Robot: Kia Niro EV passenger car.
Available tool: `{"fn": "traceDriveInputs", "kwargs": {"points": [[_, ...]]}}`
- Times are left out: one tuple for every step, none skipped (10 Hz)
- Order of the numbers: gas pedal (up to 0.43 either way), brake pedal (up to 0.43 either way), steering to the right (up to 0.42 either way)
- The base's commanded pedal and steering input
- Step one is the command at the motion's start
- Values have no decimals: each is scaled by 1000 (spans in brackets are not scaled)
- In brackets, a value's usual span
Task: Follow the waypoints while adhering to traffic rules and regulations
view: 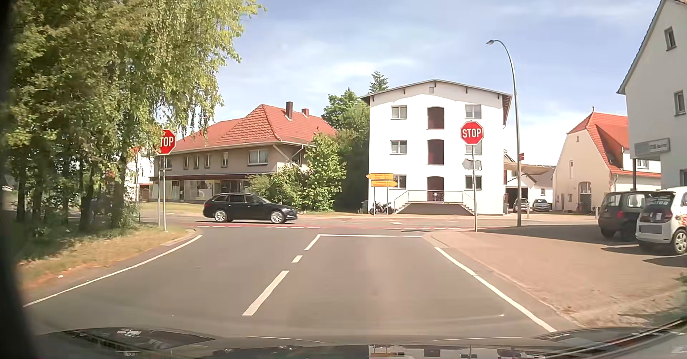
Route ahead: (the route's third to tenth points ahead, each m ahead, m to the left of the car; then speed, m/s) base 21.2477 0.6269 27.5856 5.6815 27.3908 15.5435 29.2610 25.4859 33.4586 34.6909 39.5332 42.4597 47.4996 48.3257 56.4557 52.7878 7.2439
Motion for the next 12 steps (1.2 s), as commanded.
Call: {"fn": "traceDriveInputs", "kwargs": {"points": [[0, 146, 5], [0, 159, 5], [0, 177, 5], [0, 189, 5], [0, 201, 4], [0, 220, 3], [0, 220, 2], [0, 232, -1], [0, 232, -1], [0, 244, -2], [0, 244, -2], [0, 244, -2]]}}
